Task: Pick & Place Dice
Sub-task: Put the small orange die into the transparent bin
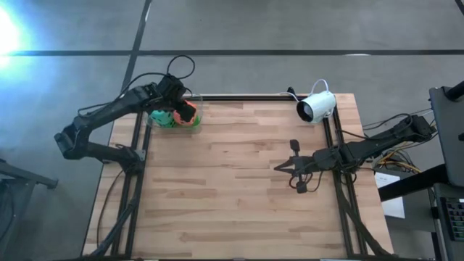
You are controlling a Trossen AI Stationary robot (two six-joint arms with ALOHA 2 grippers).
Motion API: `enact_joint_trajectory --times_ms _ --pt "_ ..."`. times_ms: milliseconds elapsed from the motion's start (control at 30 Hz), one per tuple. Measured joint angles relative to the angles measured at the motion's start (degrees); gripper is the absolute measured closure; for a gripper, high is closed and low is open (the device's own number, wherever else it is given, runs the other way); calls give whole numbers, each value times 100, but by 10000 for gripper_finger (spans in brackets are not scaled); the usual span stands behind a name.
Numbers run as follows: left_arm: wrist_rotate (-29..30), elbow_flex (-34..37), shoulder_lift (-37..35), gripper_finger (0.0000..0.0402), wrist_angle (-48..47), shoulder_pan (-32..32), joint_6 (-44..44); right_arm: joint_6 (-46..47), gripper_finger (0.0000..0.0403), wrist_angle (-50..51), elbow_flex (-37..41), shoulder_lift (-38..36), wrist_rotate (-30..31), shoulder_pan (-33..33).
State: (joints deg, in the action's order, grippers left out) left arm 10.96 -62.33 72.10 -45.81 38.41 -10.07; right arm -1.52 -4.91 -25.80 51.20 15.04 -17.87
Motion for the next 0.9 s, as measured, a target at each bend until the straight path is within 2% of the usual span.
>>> enact_joint_trajectory --times_ms 567,900 --pt "4 278 2 311 510 19 81 26 394 1 0 0 -2 -1" --pt "404 278 4 311 497 35 112 41 394 4 0 0 -4 -1"
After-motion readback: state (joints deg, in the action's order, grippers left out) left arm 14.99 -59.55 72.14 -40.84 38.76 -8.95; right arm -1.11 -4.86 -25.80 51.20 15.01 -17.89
